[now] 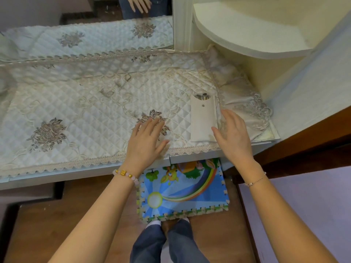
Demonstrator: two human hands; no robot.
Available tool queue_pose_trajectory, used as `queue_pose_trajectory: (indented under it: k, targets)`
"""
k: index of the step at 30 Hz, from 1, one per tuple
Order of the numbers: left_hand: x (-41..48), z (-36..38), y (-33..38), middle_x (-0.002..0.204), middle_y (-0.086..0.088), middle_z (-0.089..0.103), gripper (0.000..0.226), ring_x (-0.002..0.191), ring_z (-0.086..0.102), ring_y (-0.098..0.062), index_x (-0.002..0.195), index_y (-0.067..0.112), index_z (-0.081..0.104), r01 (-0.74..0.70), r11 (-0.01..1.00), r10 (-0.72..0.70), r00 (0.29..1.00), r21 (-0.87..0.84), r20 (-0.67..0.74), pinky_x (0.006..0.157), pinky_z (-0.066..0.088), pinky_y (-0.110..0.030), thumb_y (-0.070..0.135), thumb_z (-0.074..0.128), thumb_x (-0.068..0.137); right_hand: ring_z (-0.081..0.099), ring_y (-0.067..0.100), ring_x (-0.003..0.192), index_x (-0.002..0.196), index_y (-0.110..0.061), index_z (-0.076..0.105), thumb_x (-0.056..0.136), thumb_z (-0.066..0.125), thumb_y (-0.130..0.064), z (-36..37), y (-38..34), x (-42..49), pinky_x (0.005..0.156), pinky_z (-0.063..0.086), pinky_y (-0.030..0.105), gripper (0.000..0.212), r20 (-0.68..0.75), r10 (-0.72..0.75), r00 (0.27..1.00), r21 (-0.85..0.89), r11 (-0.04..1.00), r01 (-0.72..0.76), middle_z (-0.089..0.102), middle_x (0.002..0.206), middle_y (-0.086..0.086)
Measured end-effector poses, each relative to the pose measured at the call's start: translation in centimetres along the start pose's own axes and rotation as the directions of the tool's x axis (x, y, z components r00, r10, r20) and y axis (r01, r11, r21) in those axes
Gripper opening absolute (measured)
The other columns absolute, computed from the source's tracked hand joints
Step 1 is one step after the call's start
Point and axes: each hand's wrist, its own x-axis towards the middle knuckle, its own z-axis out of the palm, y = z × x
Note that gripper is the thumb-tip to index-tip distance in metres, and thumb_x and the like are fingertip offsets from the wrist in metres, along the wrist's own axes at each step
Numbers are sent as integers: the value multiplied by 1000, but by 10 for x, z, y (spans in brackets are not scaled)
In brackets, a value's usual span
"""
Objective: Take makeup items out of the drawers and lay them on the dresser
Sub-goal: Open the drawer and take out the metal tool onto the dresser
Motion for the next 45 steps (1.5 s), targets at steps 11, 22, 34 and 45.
queue_pose_trajectory:
  k: [11,22,34,45]
  targets:
    - [-5,15,27,135,-10,52,61,125,47,-29,130,11,49,-153,988,151,982,14,116,104,35,-48,53,33,89,29,28,138,140,-8,35,90,44,-42,-6,17,-75,115,21,37,61,-44,129,991,-54,990,-132,35,148,13]
    - [24,53,13,144,-8,42,74,134,36,-28,138,17,41,-345,939,333,911,6,245,108,27,-46,66,17,88,26,19,139,143,-15,31,92,51,-36,47,31,-131,114,26,36,59,57,493,868,205,845,-494,31,150,4]
    - [41,71,-12,130,-5,56,62,114,52,-27,127,20,54,-528,846,526,849,72,43,93,36,-43,64,45,84,49,21,121,137,-15,43,95,44,-41,136,31,-93,100,41,39,49,659,609,441,751,-501,-431,48,139,7]
    - [42,80,-14,129,-3,58,62,113,53,-27,124,21,57,-539,840,543,837,64,-74,92,38,-44,65,49,81,42,27,128,138,-11,38,94,39,-48,168,17,-65,76,47,46,58,753,555,353,632,-759,-157,47,128,11]
